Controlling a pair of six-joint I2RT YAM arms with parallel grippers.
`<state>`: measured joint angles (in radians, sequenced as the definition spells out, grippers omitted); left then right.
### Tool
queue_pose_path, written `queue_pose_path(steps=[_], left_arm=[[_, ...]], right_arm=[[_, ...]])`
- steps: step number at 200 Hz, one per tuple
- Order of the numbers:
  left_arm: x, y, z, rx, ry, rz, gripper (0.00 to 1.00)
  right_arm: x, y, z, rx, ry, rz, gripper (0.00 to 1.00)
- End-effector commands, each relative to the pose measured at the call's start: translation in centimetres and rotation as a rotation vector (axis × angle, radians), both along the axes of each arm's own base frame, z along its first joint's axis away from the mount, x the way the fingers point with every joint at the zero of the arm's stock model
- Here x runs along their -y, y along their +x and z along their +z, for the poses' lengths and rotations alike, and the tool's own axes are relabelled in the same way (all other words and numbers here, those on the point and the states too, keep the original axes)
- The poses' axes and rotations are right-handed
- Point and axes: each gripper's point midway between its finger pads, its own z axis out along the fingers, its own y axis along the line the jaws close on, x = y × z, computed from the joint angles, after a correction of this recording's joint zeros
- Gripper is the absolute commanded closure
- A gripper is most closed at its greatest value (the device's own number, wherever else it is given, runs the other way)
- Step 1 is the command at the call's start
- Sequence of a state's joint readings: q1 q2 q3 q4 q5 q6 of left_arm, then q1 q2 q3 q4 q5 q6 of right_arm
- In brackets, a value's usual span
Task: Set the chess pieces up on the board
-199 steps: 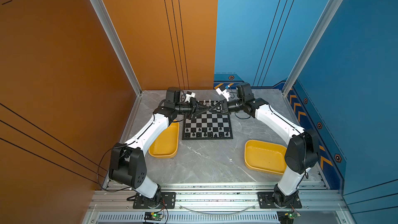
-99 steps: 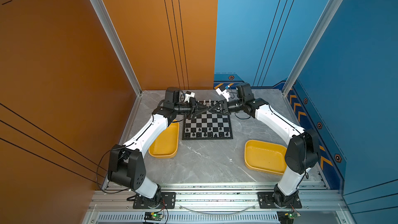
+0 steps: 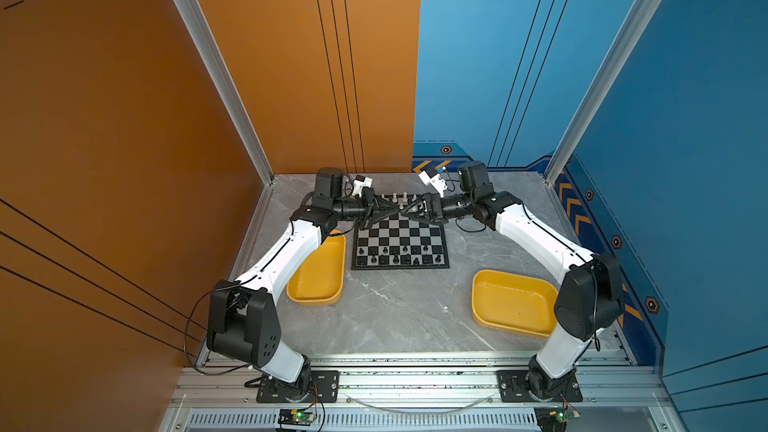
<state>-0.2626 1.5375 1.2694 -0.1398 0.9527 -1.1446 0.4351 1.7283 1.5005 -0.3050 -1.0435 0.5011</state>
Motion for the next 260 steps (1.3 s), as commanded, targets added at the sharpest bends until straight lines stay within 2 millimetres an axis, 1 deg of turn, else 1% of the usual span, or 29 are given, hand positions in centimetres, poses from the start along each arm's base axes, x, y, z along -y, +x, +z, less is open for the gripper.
queue_pose_path(steps=[1,23,40,53,74,94,102,108,118,134,154,168,186,201,212,234,260], left_arm=[[-0.4,-0.7,0.4,0.018,0.038,-0.007,1.0],[-0.4,-1.0,-0.1,0.021,0.127,-0.02,1.0],[0.0,-1.3,-0.4,0.039,0.205,-0.047,1.0],[0.6,-1.5,-0.8,0.057,0.258,-0.07,1.0],[2.3,-1.7,-2.4,0.054,0.324,-0.117,1.0],[3.9,-2.4,-4.9,0.052,0.451,-0.185,1.0],[4.5,-2.7,-6.2,0.058,0.52,-0.225,1.0],[5.0,-2.9,-7.0,0.067,0.566,-0.252,1.0],[5.7,-2.9,-9.0,0.067,0.64,-0.291,1.0],[7.1,-3.0,-11.6,0.071,0.71,-0.343,1.0],[9.0,-3.0,-13.7,0.098,0.779,-0.399,1.0],[9.9,-2.9,-15.1,0.119,0.84,-0.434,1.0],[10.5,-2.5,-16.2,0.154,0.923,-0.461,1.0],[11.1,-1.9,-16.6,0.19,0.956,-0.464,1.0],[11.2,-1.4,-17.1,0.202,0.986,-0.46,1.0],[11.5,-0.6,-17.5,0.242,1.041,-0.455,1.0],[11.5,0.8,-17.5,0.285,1.094,-0.437,1.0]], right_arm=[[1.3,-0.4,1.0,0.026,0.002,-0.032,0.0],[3.3,-0.2,1.0,0.022,-0.026,-0.094,0.0],[5.6,-0.3,1.0,0.032,-0.071,-0.161,0.0],[8.0,-0.1,0.7,0.037,-0.128,-0.235,0.0],[11.9,-0.2,0.3,0.019,-0.186,-0.356,0.0],[14.8,-0.7,0.4,0.002,-0.199,-0.449,0.0],[15.4,-1.1,0.6,0.004,-0.199,-0.469,0.0],[15.8,-1.5,0.7,0.007,-0.201,-0.481,0.0],[16.4,-2.2,1.0,0.01,-0.208,-0.498,0.0],[16.8,-3.1,1.0,0.003,-0.213,-0.507,0.0],[17.2,-4.2,0.7,-0.015,-0.22,-0.515,0.0],[17.4,-5.1,0.7,-0.019,-0.218,-0.521,0.0],[17.8,-5.9,0.8,-0.023,-0.221,-0.534,0.0],[18.2,-6.5,0.8,-0.026,-0.221,-0.543,0.0],[18.5,-6.8,0.9,-0.028,-0.223,-0.552,0.0],[18.8,-7.1,1.0,-0.027,-0.221,-0.565,0.0],[19.0,-7.1,0.9,-0.028,-0.226,-0.573,0.0]])
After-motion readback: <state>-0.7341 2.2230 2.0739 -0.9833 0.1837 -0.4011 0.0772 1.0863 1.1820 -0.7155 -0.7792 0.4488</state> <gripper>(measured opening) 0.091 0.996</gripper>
